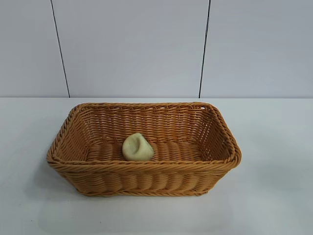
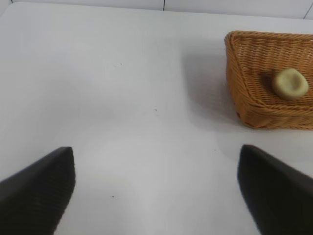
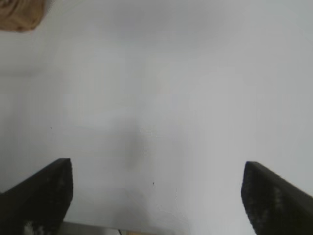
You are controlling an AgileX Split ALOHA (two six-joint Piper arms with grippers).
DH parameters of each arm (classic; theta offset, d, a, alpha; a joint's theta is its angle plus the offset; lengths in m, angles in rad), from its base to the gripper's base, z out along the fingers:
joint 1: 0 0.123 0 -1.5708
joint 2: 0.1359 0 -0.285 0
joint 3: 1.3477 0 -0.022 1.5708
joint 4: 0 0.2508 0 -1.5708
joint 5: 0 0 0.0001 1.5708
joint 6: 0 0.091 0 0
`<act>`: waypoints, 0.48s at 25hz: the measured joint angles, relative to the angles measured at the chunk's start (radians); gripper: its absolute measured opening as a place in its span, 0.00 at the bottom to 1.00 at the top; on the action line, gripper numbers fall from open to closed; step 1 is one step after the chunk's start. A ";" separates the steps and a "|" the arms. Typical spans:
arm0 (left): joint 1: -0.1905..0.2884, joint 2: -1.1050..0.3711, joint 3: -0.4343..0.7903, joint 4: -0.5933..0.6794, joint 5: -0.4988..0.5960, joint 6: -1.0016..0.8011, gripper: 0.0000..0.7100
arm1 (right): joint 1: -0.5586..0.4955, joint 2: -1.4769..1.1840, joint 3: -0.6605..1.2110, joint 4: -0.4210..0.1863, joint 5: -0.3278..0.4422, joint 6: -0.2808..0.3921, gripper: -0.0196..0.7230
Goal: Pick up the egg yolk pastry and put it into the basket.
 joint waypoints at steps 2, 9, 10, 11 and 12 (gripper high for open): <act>0.000 0.000 0.000 0.000 0.000 0.000 0.98 | 0.000 -0.059 0.001 0.000 0.000 0.000 0.89; 0.000 0.000 0.000 0.000 0.000 0.000 0.98 | 0.000 -0.256 0.001 0.002 0.000 -0.001 0.89; 0.000 0.000 0.000 0.000 0.000 0.000 0.98 | 0.000 -0.289 0.001 0.002 0.000 -0.001 0.89; 0.000 0.000 0.000 0.000 0.000 0.000 0.98 | 0.000 -0.317 0.001 0.002 0.000 -0.001 0.89; 0.000 0.000 0.000 0.000 0.000 0.000 0.98 | 0.000 -0.353 0.001 0.002 0.000 -0.001 0.89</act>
